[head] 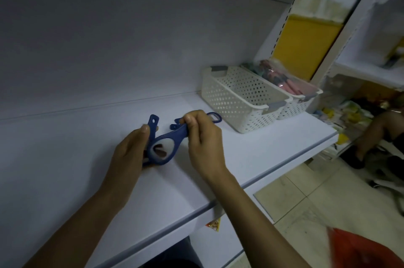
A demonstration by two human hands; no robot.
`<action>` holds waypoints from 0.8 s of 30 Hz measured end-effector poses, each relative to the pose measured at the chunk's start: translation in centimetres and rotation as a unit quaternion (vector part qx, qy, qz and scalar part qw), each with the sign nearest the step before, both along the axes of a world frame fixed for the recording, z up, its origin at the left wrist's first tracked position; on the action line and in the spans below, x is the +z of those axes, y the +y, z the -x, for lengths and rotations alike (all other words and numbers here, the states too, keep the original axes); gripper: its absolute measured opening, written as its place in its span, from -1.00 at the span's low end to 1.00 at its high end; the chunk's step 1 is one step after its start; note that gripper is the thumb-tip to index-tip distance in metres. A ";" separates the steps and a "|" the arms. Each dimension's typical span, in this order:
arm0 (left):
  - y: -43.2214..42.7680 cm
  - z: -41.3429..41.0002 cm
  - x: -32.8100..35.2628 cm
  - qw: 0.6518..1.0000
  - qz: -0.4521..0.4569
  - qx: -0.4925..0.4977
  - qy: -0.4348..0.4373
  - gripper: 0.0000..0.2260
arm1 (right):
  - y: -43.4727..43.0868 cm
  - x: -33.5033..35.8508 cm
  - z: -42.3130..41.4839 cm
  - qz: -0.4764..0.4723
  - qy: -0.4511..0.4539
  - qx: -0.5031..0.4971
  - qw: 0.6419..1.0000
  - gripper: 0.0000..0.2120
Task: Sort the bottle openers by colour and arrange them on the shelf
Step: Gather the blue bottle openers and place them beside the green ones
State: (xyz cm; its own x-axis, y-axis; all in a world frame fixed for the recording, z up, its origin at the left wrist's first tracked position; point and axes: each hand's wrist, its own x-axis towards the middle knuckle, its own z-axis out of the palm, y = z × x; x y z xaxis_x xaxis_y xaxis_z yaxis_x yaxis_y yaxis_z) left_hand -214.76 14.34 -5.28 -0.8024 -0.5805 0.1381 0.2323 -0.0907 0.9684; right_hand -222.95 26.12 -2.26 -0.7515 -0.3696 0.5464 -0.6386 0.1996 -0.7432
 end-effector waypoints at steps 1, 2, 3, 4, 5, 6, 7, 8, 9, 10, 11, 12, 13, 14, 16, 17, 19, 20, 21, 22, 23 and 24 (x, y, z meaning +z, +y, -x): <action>-0.1 -0.1 -0.1 1.000 0.011 -0.010 0.002 -0.76 | -0.4 0.0 0.1 -0.010 -0.003 0.012 1.000 -0.80; -0.1 -0.2 0.0 0.999 0.029 -0.026 0.001 -0.78 | -0.8 0.0 0.1 -0.024 0.003 0.019 1.000 -0.81; -0.2 -0.2 0.1 0.998 0.052 -0.039 -0.002 -0.82 | -1.2 -0.1 0.1 -0.035 0.014 0.025 0.999 -0.82; -0.2 -0.3 0.1 0.997 0.072 -0.041 -0.008 -0.88 | -1.6 -0.1 0.1 -0.044 0.028 0.030 0.998 -0.84; -0.2 -0.1 0.0 0.996 0.088 -0.023 -0.017 -0.91 | -2.1 -0.2 0.0 -0.052 0.041 0.030 0.997 -0.86; -0.3 0.0 -0.1 0.994 0.103 0.003 -0.027 -0.87 | -2.5 -0.3 0.1 -0.061 0.054 0.022 0.996 -0.88; -0.4 0.0 -0.1 0.993 0.110 0.016 -0.035 -0.85 | -2.8 -0.4 0.2 -0.070 0.067 0.003 0.995 -0.89; -0.4 -0.1 -0.1 0.994 0.104 0.015 -0.033 -0.85 | -3.0 -0.6 0.5 -0.082 0.083 -0.022 0.993 -0.88; -0.4 -0.4 0.0 0.996 0.083 0.002 -0.027 -0.85 | -3.0 -0.9 0.9 -0.102 0.101 -0.049 0.988 -0.87; -0.3 -0.6 0.2 0.998 0.053 -0.014 -0.020 -0.85 | -2.8 -1.2 1.3 -0.130 0.122 -0.071 0.981 -0.84; -0.4 -0.8 0.3 0.999 0.023 -0.024 -0.014 -0.84 | -2.5 -1.5 1.9 -0.167 0.136 -0.085 0.973 -0.78; -0.3 -0.9 0.4 1.000 -0.001 -0.024 -0.010 -0.84 | -2.2 -1.9 2.4 -0.210 0.136 -0.089 0.964 -0.71; -0.4 -0.8 0.5 1.000 -0.024 -0.017 -0.006 -0.86 | -1.9 -2.3 2.9 -0.256 0.125 -0.088 0.955 -0.64; -0.5 -0.8 0.5 0.999 -0.044 -0.011 -0.004 -0.86 | -1.8 -2.6 3.2 -0.299 0.111 -0.084 0.944 -0.59; -0.5 -0.6 0.6 0.997 -0.073 -0.007 -0.005 -0.83 | -2.0 -3.1 3.6 -0.361 0.100 -0.077 0.924 -0.54; -0.6 -0.6 0.6 0.997 -0.082 -0.006 -0.004 -0.81 | -2.2 -3.3 3.7 -0.379 0.106 -0.074 0.916 -0.56; -0.6 -0.5 0.6 0.996 -0.094 -0.001 -0.001 -0.83 | -2.3 -3.5 3.8 -0.389 0.125 -0.073 0.910 -0.62; -0.6 -0.5 0.6 0.995 -0.100 0.001 0.002 -0.84 | -2.3 -3.5 3.9 -0.385 0.131 -0.074 0.911 -0.66; -0.6 -0.4 0.5 0.994 -0.108 0.001 0.005 -0.84 | -2.2 -3.5 4.0 -0.375 0.134 -0.074 0.914 -0.69; -0.7 -0.3 0.5 0.993 -0.117 -0.001 0.006 -0.83 | -2.1 -3.5 4.0 -0.364 0.140 -0.073 0.918 -0.71; -0.8 -0.1 0.4 0.993 -0.121 -0.004 0.007 -0.81 | -2.1 -3.5 3.9 -0.356 0.147 -0.069 0.920 -0.73; -0.9 -0.1 0.3 0.993 -0.121 -0.007 0.008 -0.81 | -2.1 -3.5 3.8 -0.354 0.154 -0.066 0.920 -0.73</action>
